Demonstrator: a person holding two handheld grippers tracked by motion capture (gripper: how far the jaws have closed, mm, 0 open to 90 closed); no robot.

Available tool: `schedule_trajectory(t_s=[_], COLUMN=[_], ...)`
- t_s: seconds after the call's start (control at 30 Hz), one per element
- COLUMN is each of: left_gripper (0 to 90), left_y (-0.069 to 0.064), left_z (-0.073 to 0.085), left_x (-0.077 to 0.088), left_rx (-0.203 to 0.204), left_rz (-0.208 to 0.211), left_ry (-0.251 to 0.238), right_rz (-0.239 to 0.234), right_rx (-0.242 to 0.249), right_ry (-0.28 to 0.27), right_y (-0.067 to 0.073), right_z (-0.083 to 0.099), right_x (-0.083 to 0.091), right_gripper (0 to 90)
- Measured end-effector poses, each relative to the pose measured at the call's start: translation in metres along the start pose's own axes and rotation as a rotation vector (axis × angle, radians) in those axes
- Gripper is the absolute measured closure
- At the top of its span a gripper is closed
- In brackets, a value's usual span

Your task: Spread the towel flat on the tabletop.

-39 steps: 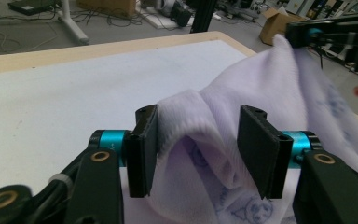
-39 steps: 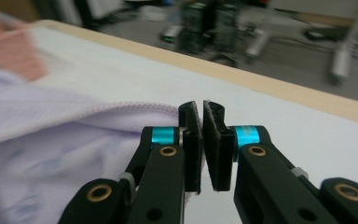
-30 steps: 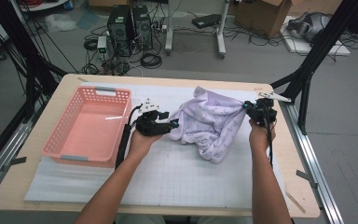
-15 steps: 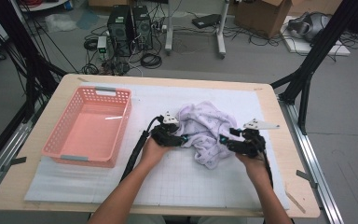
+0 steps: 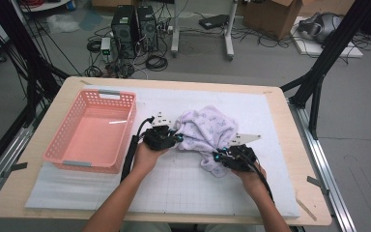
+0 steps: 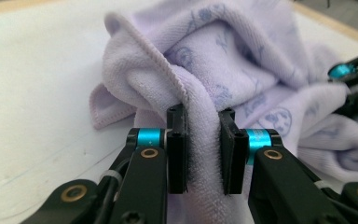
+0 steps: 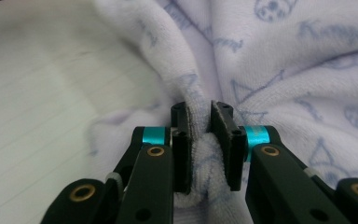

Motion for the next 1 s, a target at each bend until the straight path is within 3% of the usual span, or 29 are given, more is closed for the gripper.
schedule_trajectory(t_s=[0.13,0.27,0.37,0.5,0.63,0.73,0.83,0.9,1.0], left_gripper=[76.1,76.1,76.2,76.2,75.3,73.3,64.6,56.9,55.3], left_y=[-0.021,-0.029,-0.028,-0.02,0.001,0.016,0.026,0.03,0.032], left_z=[-0.004,-0.007,-0.011,-0.025,-0.029,-0.025,-0.02,-0.019,-0.021], left_x=[0.026,0.048,0.052,0.048,0.027,0.012,0.004,0.005,0.011], left_rx=[-0.102,-0.105,-0.101,-0.087,-0.034,0.01,0.051,0.054,0.047], left_rz=[0.012,0.043,0.045,-0.008,-0.078,-0.13,-0.15,-0.156,-0.152], left_ry=[-0.04,-0.088,-0.101,-0.117,-0.079,-0.055,-0.038,-0.037,-0.058], right_rz=[-0.106,-0.171,-0.2,-0.15,-0.052,0.046,0.128,0.158,0.207], right_rx=[0.017,0.023,0.019,0.03,-0.028,-0.064,-0.083,-0.112,-0.132], right_ry=[-0.028,-0.044,-0.087,-0.156,-0.226,-0.225,-0.183,-0.158,-0.136], right_y=[0.017,0.025,0.026,0.015,-0.012,-0.035,-0.059,-0.073,-0.093], right_z=[0.011,0.023,0.021,-0.003,-0.036,-0.058,-0.072,-0.078,-0.084], right_x=[0.027,0.058,0.081,0.102,0.105,0.09,0.065,0.049,0.03], right_gripper=[78.7,78.7,78.6,78.4,77.2,77.1,77.2,77.3,77.7])
Point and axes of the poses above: each handheld gripper's, and its own axes: x roughly backward along the jaws, z roughly out of its underside, y roughly to its left, the point moved 8 cm from there along -x, roughly forward along the jaws, and after that the axes turned 7 degrees about y, right-handed, at the moved point
